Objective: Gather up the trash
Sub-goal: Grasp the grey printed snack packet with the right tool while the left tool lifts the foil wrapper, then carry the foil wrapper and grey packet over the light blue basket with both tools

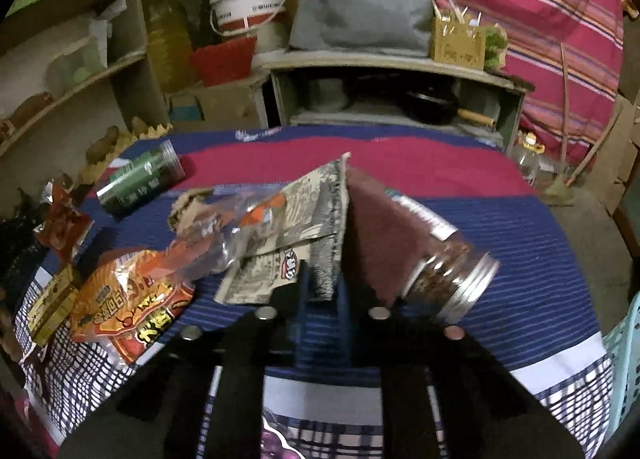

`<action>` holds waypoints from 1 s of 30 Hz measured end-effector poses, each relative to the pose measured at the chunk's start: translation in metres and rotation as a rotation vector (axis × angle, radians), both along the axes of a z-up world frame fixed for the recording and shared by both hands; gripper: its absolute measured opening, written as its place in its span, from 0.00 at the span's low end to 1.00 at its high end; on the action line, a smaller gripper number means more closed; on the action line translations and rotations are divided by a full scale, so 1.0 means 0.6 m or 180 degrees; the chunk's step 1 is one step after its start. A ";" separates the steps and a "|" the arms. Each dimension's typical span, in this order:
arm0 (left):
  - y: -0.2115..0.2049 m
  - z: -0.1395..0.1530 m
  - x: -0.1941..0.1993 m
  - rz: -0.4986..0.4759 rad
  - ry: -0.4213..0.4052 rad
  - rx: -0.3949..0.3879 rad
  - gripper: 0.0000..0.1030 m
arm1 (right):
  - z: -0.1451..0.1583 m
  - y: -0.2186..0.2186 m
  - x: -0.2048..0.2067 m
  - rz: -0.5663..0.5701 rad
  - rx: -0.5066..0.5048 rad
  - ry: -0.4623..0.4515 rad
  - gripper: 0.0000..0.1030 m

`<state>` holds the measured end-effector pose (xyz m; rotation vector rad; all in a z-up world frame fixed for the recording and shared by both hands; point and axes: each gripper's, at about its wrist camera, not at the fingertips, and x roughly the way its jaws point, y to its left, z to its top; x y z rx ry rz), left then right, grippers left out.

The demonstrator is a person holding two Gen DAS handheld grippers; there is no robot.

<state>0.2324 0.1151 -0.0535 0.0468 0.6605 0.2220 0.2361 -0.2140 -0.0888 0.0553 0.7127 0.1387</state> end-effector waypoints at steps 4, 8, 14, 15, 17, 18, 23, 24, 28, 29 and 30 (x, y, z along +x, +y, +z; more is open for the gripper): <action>-0.004 0.029 -0.019 -0.0015 -0.0145 -0.0076 0.01 | 0.023 -0.016 -0.021 -0.0001 -0.0021 -0.0135 0.05; -0.012 0.063 -0.044 -0.0125 -0.0321 -0.0289 0.01 | 0.057 -0.027 -0.058 0.0004 -0.0156 -0.0324 0.04; -0.073 0.093 -0.077 -0.0419 -0.0506 -0.0236 0.01 | 0.109 -0.059 -0.109 -0.0053 -0.0189 -0.0561 0.04; -0.084 0.095 -0.081 -0.0456 -0.0519 -0.0207 0.01 | 0.114 -0.060 -0.117 -0.0067 -0.0203 -0.0584 0.04; -0.111 0.097 -0.087 -0.0572 -0.0524 -0.0182 0.01 | 0.124 -0.071 -0.134 -0.0107 -0.0268 -0.0637 0.04; -0.124 0.097 -0.090 -0.0632 -0.0525 -0.0162 0.01 | 0.129 -0.078 -0.143 -0.0128 -0.0294 -0.0666 0.04; -0.185 0.090 -0.105 -0.0955 -0.0477 -0.0129 0.01 | 0.151 -0.123 -0.175 -0.0296 -0.0199 -0.0768 0.04; -0.198 0.087 -0.106 -0.1030 -0.0452 -0.0153 0.01 | 0.154 -0.131 -0.181 -0.0331 -0.0184 -0.0774 0.04; -0.241 0.078 -0.103 -0.1205 -0.0333 -0.0237 0.01 | 0.162 -0.167 -0.211 -0.0469 -0.0174 -0.0788 0.04; -0.250 0.077 -0.103 -0.1242 -0.0314 -0.0256 0.01 | 0.165 -0.181 -0.222 -0.0515 -0.0157 -0.0791 0.04; -0.262 0.075 -0.103 -0.1282 -0.0302 -0.0286 0.01 | 0.167 -0.194 -0.232 -0.0554 -0.0137 -0.0792 0.04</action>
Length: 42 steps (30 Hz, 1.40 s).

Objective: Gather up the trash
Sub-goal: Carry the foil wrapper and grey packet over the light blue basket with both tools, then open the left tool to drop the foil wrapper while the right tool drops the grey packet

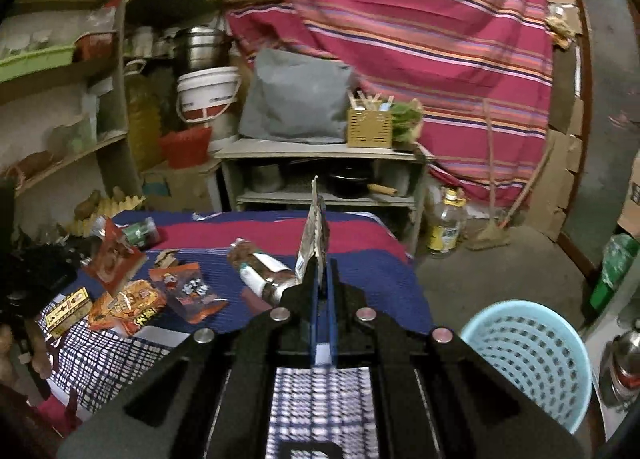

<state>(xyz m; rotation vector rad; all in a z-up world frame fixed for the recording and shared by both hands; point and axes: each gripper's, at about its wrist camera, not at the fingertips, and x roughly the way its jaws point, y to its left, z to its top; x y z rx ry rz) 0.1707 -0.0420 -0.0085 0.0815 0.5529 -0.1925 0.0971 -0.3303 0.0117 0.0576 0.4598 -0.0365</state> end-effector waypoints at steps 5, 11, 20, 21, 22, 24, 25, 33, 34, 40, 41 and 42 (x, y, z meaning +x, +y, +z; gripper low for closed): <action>-0.074 -0.011 -0.013 -0.0237 0.0017 -0.0004 0.01 | 0.003 -0.056 -0.052 -0.0178 0.0033 -0.0016 0.04; -0.177 -0.022 -0.026 -0.0542 0.0038 -0.0047 0.01 | -0.008 -0.138 -0.110 -0.0513 -0.0005 0.0027 0.04; -0.342 -0.020 -0.054 -0.1019 -0.0040 -0.0014 0.01 | -0.030 -0.254 -0.164 -0.0936 0.0063 0.0076 0.04; -0.357 -0.019 -0.055 -0.1059 -0.0052 -0.0010 0.01 | -0.033 -0.264 -0.168 -0.0973 0.0062 0.0080 0.04; -0.368 -0.019 -0.057 -0.1090 -0.0063 -0.0011 0.01 | -0.035 -0.270 -0.171 -0.0999 0.0060 0.0082 0.04; -0.400 -0.021 -0.064 -0.1199 -0.0082 -0.0041 0.01 | -0.038 -0.290 -0.178 -0.1075 0.0043 0.0081 0.04; -0.409 -0.022 -0.066 -0.1235 -0.0082 -0.0054 0.01 | -0.040 -0.297 -0.180 -0.1102 0.0041 0.0081 0.04; -0.505 -0.034 -0.070 -0.1510 0.0009 -0.0088 0.01 | -0.071 -0.350 -0.186 -0.1259 0.0119 0.0140 0.04; -0.515 -0.034 -0.071 -0.1549 0.0019 -0.0095 0.01 | -0.075 -0.355 -0.187 -0.1275 0.0125 0.0147 0.04; -0.584 -0.039 -0.093 -0.1805 0.0058 -0.0121 0.01 | -0.091 -0.389 -0.193 -0.1379 0.0186 0.0184 0.04; -0.594 -0.041 -0.097 -0.1837 0.0058 -0.0111 0.01 | -0.093 -0.393 -0.196 -0.1396 0.0194 0.0186 0.04; -0.605 -0.045 -0.103 -0.1872 0.0064 -0.0102 0.01 | -0.094 -0.399 -0.198 -0.1418 0.0206 0.0189 0.04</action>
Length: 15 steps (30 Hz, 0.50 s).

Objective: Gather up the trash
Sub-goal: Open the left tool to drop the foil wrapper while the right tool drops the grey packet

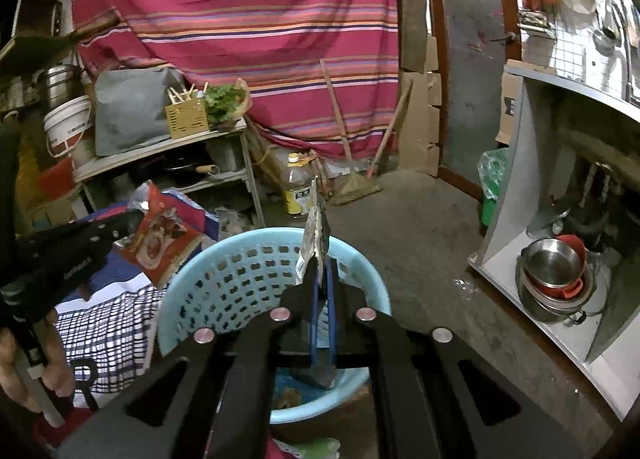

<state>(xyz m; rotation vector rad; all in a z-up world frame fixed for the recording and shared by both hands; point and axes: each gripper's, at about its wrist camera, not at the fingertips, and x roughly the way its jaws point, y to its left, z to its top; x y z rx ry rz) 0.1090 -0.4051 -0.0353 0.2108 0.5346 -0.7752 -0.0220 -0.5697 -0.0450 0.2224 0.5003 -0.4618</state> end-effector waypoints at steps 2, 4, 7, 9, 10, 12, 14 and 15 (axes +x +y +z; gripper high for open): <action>-0.016 -0.009 -0.007 -0.0051 0.0024 0.0028 0.01 | -0.003 -0.007 -0.005 -0.0034 0.0017 0.0000 0.04; -0.029 -0.019 -0.009 -0.0071 0.0027 0.0070 0.01 | -0.004 -0.013 -0.007 -0.0053 0.0019 0.0007 0.04; -0.040 -0.036 -0.004 -0.0034 0.0030 0.0140 0.01 | -0.005 -0.017 -0.009 -0.0062 0.0008 0.0023 0.04; -0.046 -0.047 0.004 -0.0018 0.0100 0.0178 0.02 | -0.006 -0.017 -0.006 -0.0061 -0.0003 0.0037 0.04; -0.050 -0.052 0.010 -0.0006 0.0144 0.0208 0.09 | -0.007 -0.017 -0.004 -0.0061 -0.0003 0.0040 0.04; -0.057 -0.061 0.019 0.0012 0.0192 0.0285 0.35 | -0.009 -0.017 0.000 -0.0055 0.0017 0.0050 0.04; -0.057 -0.065 0.021 0.0101 0.0098 0.0330 0.52 | -0.013 -0.015 0.003 -0.0045 0.0028 0.0063 0.04; -0.055 -0.065 0.022 0.0115 0.0072 0.0344 0.52 | -0.014 -0.014 0.004 -0.0037 0.0027 0.0074 0.04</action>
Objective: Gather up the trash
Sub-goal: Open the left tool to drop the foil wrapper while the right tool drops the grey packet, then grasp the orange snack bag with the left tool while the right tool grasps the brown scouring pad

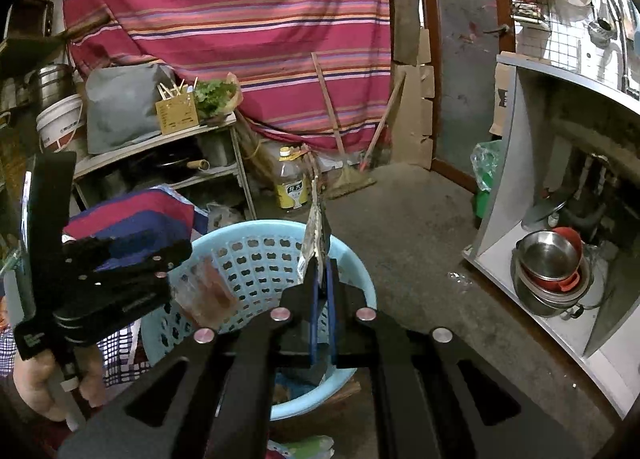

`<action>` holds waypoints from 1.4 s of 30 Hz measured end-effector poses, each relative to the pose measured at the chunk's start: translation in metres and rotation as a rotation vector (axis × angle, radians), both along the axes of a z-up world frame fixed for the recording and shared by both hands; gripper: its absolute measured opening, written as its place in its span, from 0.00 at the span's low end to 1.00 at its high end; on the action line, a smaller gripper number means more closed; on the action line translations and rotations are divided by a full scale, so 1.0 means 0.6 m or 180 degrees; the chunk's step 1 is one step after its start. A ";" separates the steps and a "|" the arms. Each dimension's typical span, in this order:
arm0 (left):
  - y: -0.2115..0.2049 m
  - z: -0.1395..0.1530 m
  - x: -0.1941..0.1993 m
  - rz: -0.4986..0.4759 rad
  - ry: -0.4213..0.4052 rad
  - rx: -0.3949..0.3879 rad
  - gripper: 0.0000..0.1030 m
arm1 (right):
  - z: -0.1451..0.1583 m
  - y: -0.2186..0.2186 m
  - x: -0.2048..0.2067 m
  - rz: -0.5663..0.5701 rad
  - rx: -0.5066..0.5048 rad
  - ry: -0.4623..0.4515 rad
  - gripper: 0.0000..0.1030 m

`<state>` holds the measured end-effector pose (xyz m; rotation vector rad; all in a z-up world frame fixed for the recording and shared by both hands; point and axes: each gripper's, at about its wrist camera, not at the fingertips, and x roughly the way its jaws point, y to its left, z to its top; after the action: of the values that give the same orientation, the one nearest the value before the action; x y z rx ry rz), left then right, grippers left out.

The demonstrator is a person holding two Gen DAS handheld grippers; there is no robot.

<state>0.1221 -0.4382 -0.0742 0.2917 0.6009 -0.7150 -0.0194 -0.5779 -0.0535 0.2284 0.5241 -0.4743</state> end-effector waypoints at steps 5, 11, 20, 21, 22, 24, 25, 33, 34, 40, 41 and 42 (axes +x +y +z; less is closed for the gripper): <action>0.039 0.013 0.011 0.0223 -0.0060 -0.0046 0.70 | -0.013 0.005 0.007 0.0031 0.0013 0.0041 0.04; 0.119 0.035 0.009 0.0523 -0.0287 -0.0111 0.90 | -0.037 0.017 0.036 0.0096 0.0046 0.0105 0.04; 0.257 0.070 -0.010 0.0900 -0.0468 -0.0125 0.95 | -0.060 0.017 0.067 -0.0007 0.0154 0.0274 0.10; 0.272 0.074 -0.011 0.0935 -0.0482 -0.0127 0.95 | -0.059 0.020 0.065 -0.0028 0.0158 0.0271 0.25; 0.290 0.078 -0.013 0.0967 -0.0491 -0.0126 0.95 | -0.057 0.022 0.064 -0.0029 0.0152 0.0257 0.48; 0.331 0.089 -0.015 0.1043 -0.0531 -0.0106 0.95 | -0.048 0.036 0.058 -0.0040 0.0071 0.0179 0.65; 0.352 0.094 -0.016 0.1091 -0.0573 -0.0079 0.95 | -0.040 0.047 0.054 -0.0062 -0.0016 0.0146 0.66; 0.522 0.127 -0.013 0.1517 -0.0847 0.0093 0.95 | 0.034 0.150 0.047 0.0221 -0.0156 -0.0168 0.77; 0.540 0.126 -0.009 0.1578 -0.0838 0.0109 0.95 | 0.041 0.165 0.048 0.0270 -0.0156 -0.0214 0.80; 0.653 0.110 0.016 0.1905 -0.0743 0.0135 0.95 | 0.086 0.289 0.074 0.0783 -0.0110 -0.0400 0.85; 0.668 0.106 0.020 0.1967 -0.0704 0.0105 0.95 | 0.090 0.314 0.084 0.0866 -0.0155 -0.0373 0.85; 0.690 0.101 0.031 0.2043 -0.0608 0.0031 0.95 | 0.091 0.333 0.091 0.0924 -0.0186 -0.0353 0.85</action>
<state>0.1404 -0.0243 -0.0136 0.1573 0.4764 -0.0642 0.0354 -0.3783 0.0009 0.1189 0.4259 -0.1926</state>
